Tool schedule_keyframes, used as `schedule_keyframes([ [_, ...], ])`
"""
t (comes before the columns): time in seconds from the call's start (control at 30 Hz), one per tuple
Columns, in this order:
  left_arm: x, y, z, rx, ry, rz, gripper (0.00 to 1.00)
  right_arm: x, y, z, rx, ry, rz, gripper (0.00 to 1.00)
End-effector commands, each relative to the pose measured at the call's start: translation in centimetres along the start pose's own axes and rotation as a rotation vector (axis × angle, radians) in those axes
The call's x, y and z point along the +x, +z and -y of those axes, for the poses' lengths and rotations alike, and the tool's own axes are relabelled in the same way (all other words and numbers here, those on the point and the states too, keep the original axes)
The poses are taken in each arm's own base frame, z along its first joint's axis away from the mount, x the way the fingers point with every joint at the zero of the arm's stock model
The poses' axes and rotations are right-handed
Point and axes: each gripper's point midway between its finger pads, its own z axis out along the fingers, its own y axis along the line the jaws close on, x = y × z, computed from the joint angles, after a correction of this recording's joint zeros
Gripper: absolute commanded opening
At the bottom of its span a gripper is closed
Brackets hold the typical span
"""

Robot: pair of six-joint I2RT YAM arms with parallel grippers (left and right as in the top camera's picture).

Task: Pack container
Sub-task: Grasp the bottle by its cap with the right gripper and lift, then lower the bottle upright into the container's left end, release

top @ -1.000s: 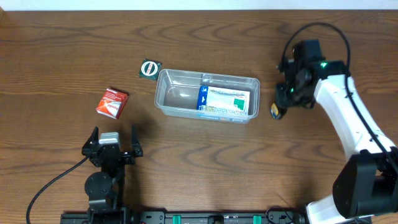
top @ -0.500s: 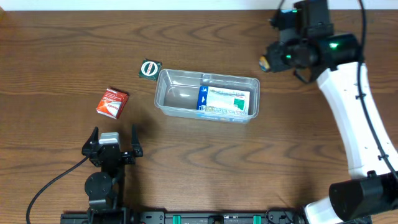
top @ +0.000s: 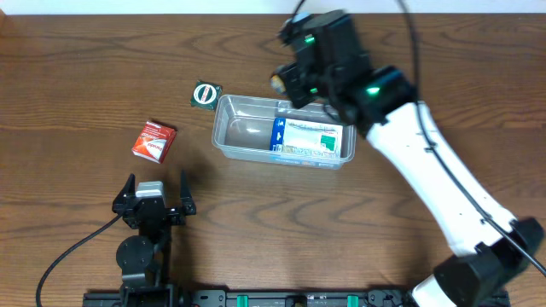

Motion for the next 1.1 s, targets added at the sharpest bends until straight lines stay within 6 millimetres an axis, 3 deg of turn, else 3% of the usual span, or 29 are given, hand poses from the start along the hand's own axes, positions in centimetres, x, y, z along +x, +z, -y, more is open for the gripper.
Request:
schedule_keyframes([
  [0.0, 1.8, 0.1, -0.3, -0.020, 0.020, -0.056, 0.98, 0.7, 2.7, -0.8, 0.027, 0.051, -0.031, 0.16],
  [0.2, 1.8, 0.1, -0.3, -0.020, 0.020, -0.056, 0.98, 3.2, 6.9, -2.4, 0.015, 0.090, -0.111, 0.15],
  [0.67, 1.8, 0.1, -0.3, -0.020, 0.020, -0.056, 0.98, 6.9, 12.1, -2.5, 0.034, 0.133, -0.208, 0.16],
  [1.07, 1.8, 0.1, -0.3, -0.020, 0.020, -0.056, 0.98, 7.9, 12.5, -0.4, 0.161, 0.177, -0.225, 0.15],
])
